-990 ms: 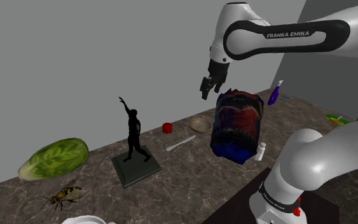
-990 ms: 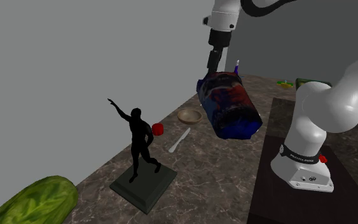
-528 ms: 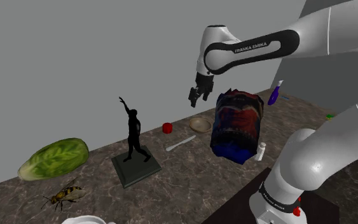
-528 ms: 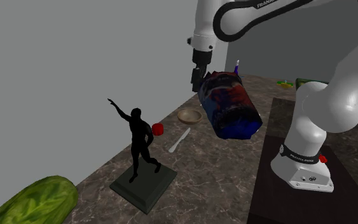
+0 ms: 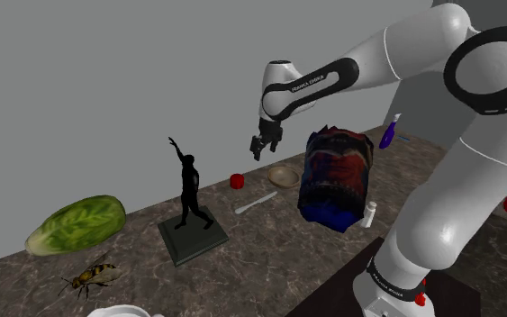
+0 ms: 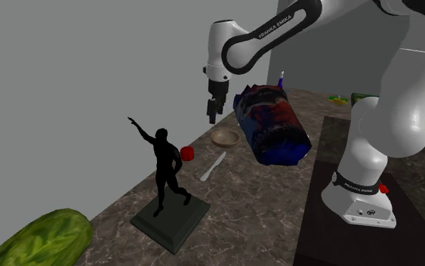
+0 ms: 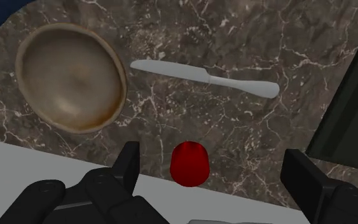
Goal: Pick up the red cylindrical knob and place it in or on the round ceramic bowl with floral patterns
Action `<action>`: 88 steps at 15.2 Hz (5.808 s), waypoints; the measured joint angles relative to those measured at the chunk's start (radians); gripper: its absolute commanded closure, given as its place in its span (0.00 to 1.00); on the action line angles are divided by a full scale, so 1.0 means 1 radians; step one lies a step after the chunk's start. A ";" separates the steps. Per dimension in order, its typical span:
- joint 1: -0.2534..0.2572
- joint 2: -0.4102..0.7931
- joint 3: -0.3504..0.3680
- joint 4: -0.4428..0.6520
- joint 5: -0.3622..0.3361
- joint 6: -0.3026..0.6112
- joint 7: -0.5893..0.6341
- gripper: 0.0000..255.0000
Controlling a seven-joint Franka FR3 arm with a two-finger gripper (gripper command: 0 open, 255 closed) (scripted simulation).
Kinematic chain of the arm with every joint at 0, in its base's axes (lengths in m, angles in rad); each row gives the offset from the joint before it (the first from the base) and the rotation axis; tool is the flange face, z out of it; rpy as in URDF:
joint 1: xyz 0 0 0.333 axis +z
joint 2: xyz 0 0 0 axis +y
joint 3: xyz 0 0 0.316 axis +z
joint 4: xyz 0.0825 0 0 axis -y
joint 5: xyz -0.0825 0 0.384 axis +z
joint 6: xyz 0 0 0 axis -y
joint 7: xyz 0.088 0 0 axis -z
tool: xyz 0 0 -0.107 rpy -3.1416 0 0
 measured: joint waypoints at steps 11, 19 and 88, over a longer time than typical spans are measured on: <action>-0.020 0.446 0.004 0.270 0.087 0.136 -0.073 0.00; -0.041 0.687 0.023 0.472 0.120 0.154 -0.099 0.00; -0.257 0.335 -0.100 0.093 0.135 0.171 -0.455 1.00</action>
